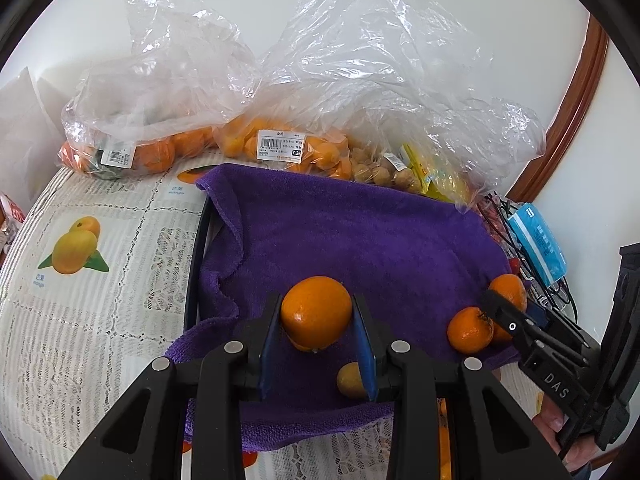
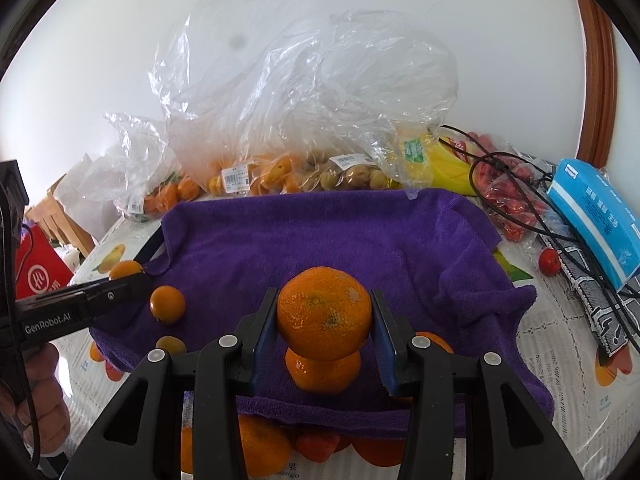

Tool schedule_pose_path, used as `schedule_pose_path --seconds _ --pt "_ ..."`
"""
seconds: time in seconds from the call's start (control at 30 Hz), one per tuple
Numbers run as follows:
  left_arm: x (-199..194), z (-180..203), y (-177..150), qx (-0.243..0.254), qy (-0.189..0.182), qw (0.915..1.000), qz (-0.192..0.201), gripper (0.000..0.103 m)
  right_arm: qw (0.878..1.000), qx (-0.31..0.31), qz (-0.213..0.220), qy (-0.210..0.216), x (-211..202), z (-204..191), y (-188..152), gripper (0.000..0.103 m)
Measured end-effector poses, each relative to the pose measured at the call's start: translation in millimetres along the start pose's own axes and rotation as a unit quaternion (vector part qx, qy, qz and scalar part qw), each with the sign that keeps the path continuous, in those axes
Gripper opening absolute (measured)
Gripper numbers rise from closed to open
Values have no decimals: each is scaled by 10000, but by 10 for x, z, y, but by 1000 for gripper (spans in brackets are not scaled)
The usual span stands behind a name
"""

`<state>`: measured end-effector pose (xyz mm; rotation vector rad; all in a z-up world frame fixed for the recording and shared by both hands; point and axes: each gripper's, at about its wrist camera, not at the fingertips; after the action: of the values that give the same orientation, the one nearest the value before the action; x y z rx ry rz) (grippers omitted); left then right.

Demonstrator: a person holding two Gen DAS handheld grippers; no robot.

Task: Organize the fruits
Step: 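Lower the orange onto the towel and open the right gripper while the left gripper carries its orange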

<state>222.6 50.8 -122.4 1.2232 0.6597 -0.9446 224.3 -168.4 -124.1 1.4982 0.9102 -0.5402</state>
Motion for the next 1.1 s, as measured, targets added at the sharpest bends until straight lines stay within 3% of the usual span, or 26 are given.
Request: schedule_pose_path --seconds 1.1 --pt "45 -16 25 -34 4 9999 -140 32 9988 -159 -57 -459 45 -14 -6 44"
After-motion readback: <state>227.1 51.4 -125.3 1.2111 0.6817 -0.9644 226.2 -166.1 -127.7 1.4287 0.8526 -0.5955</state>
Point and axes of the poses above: each gripper's, at about its wrist camera, not at the fingertips, and x roughly the way its jaws point, z to its right, y to its top, and after that the axes turned 11 degrees about -z, right-handed
